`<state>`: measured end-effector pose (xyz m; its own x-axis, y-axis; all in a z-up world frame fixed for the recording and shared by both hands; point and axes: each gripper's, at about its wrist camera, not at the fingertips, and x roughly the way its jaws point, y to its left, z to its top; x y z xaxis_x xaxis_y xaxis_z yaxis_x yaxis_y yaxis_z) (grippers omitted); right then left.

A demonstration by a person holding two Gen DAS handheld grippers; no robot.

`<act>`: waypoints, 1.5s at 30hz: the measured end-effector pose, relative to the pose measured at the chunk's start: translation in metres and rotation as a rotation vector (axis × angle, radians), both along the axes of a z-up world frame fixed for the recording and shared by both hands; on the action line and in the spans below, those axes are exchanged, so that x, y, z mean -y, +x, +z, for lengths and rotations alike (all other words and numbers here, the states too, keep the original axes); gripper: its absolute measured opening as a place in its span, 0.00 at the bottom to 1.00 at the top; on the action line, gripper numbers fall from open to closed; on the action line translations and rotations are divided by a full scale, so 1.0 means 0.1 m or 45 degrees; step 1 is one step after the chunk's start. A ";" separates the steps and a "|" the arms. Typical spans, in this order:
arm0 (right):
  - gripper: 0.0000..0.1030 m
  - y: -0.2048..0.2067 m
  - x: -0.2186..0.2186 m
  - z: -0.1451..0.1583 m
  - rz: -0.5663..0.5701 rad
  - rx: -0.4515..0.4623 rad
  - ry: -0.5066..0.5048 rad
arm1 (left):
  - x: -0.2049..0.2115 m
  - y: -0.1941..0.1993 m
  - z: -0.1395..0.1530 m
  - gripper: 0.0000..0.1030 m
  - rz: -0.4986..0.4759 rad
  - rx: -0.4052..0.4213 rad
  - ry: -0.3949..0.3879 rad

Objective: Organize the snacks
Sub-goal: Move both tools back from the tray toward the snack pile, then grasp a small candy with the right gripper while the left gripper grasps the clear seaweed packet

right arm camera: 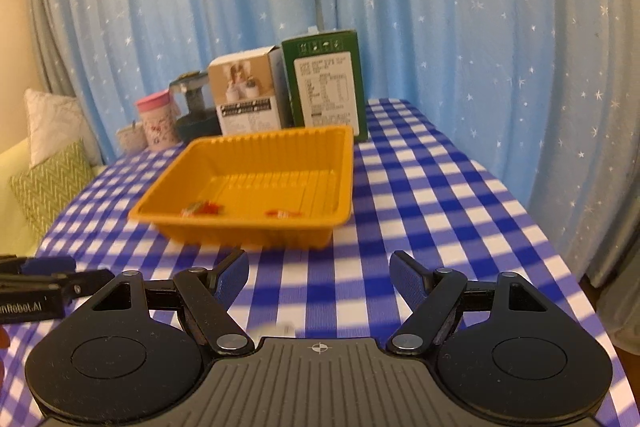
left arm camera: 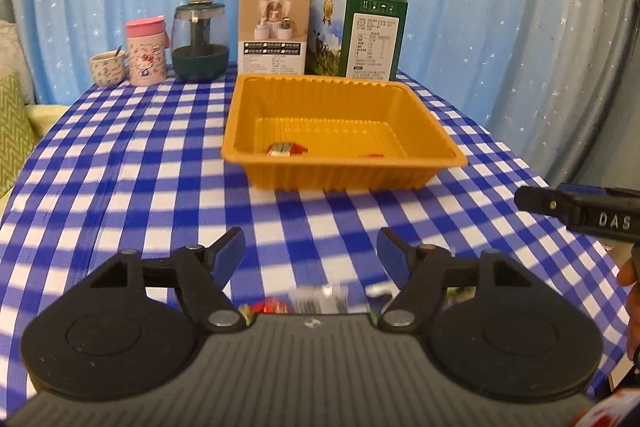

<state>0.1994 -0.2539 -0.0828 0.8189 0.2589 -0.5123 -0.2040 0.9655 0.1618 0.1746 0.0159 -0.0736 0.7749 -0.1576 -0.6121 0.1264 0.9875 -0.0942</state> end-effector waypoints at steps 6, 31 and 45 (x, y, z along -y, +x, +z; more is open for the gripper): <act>0.75 -0.34 0.00 -0.15 0.029 -0.030 -0.032 | 0.01 -0.36 -0.06 0.68 0.000 -0.039 -0.007; 0.68 -0.38 -0.13 -0.63 0.144 -0.149 -0.147 | 0.03 -0.42 -0.42 0.60 -0.024 -0.143 0.000; 0.41 -0.14 -0.40 -0.84 0.297 -0.165 -0.259 | 0.05 -0.30 -0.49 0.59 -0.027 -0.164 -0.015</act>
